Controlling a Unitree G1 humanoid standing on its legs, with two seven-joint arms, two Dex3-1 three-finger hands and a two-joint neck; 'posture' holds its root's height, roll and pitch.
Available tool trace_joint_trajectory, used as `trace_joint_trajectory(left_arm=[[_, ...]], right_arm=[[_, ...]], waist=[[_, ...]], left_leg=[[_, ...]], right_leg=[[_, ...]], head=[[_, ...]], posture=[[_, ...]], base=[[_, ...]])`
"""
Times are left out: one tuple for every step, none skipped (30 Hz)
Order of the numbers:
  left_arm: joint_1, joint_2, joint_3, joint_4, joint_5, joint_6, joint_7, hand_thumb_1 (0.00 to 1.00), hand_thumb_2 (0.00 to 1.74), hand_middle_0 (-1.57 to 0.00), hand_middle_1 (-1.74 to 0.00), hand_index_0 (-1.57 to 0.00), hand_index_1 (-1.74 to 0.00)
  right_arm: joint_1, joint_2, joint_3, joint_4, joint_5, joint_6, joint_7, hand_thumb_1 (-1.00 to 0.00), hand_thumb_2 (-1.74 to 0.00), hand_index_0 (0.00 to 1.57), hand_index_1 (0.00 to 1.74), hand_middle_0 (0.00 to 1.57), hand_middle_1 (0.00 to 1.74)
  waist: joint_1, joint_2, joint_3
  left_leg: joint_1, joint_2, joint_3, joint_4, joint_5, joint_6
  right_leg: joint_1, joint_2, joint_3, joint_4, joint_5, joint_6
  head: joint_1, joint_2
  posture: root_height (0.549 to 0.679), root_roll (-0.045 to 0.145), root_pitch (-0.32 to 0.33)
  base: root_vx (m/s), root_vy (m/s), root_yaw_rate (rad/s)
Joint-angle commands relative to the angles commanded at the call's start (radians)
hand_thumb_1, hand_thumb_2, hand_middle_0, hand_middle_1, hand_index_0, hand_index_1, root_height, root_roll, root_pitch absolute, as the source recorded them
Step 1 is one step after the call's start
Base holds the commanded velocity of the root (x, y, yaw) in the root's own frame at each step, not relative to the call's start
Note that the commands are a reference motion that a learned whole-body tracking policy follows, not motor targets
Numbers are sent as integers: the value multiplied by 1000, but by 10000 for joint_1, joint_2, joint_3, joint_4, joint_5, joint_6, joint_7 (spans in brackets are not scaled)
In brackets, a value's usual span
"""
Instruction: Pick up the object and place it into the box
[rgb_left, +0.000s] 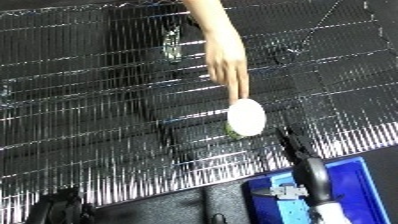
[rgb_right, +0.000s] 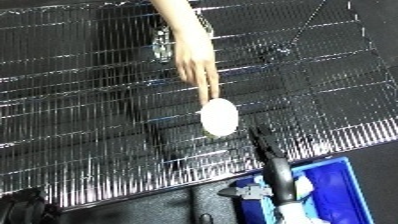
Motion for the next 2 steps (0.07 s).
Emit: trace_joint_trajectory(left_arm=[[23, 16, 0, -5, -5, -2, -10, 1000, 1740, -1570, -1740, -1570, -1740], [48, 31, 1, -9, -8, -6, -20, 1000, 1740, -1570, -1740, -1570, -1740]], right_arm=[[7, -15, -33, 5, -4, -58, -89, 0, 0, 0, 0, 0, 0], [17, -33, -72, 11, -20, -121, -183, 0, 0, 0, 0, 0, 0]], waist=[[-6, 5, 0], [-15, 10, 0]], left_leg=[[-17, 0, 3, 2, -3, 3], [-38, 2, 6, 8, -8, 6]], right_leg=[[-26, -3, 5, 3, 7, 9], [-57, -5, 12, 9, 14, 17]], head=[[61, 46], [122, 128]], posture=[[656, 35, -73], [655, 35, -71]], base=[[19, -11, -11], [24, -13, -20]])
